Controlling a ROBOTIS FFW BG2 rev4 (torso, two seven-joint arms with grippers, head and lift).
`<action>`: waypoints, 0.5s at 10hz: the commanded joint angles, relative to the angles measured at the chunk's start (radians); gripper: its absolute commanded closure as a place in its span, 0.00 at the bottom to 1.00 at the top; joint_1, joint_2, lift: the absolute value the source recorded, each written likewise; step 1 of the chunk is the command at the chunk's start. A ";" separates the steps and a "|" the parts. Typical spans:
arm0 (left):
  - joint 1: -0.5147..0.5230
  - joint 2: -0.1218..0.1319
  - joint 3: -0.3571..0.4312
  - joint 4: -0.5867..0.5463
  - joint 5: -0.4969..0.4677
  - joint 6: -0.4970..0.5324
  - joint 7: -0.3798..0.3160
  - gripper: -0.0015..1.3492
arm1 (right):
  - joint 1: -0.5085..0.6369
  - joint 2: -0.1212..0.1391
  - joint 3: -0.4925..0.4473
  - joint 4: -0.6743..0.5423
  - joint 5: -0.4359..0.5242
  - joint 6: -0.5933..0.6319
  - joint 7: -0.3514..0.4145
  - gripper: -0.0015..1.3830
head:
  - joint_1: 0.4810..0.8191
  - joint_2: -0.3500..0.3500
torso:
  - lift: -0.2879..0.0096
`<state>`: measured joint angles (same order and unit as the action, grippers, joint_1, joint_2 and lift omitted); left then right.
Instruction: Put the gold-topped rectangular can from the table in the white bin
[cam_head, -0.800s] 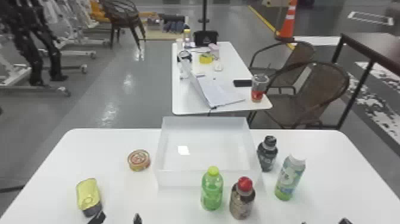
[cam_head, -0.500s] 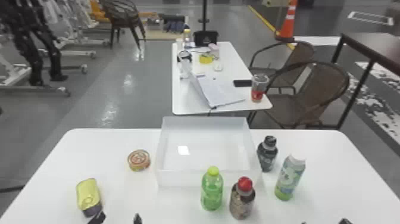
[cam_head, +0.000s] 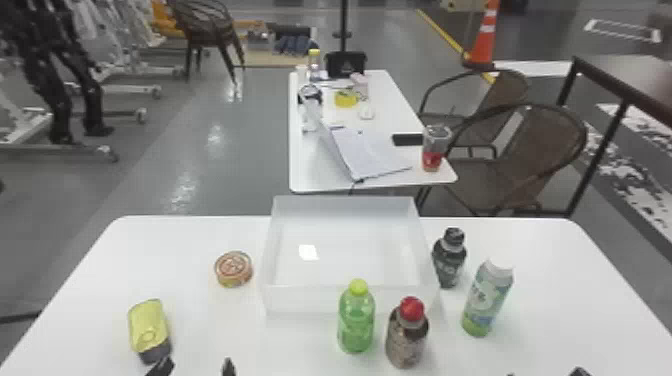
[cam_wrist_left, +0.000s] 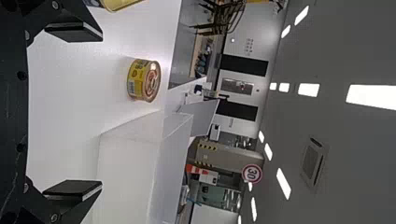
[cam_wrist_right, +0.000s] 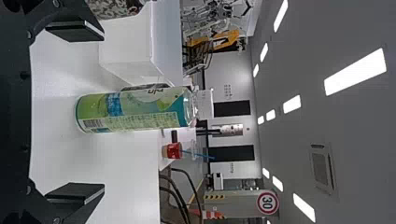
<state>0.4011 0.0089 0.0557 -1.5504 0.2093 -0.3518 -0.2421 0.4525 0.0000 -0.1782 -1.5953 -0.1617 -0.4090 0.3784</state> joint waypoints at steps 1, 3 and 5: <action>0.001 -0.004 0.004 -0.011 -0.018 0.020 0.026 0.13 | 0.000 0.001 0.000 0.000 -0.001 -0.001 0.000 0.11 | 0.20 0.50 | 0.63; 0.007 -0.006 0.010 -0.046 -0.068 0.043 0.124 0.13 | -0.002 0.001 0.000 0.003 -0.001 -0.001 0.000 0.11 | 0.20 0.50 | 0.63; -0.005 -0.006 0.007 -0.060 -0.082 0.073 0.230 0.13 | -0.008 0.001 0.000 0.009 -0.001 -0.005 0.000 0.11 | 0.20 0.50 | 0.63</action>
<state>0.4002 0.0037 0.0649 -1.6091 0.1262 -0.2873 -0.0122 0.4472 0.0000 -0.1779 -1.5885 -0.1628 -0.4128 0.3789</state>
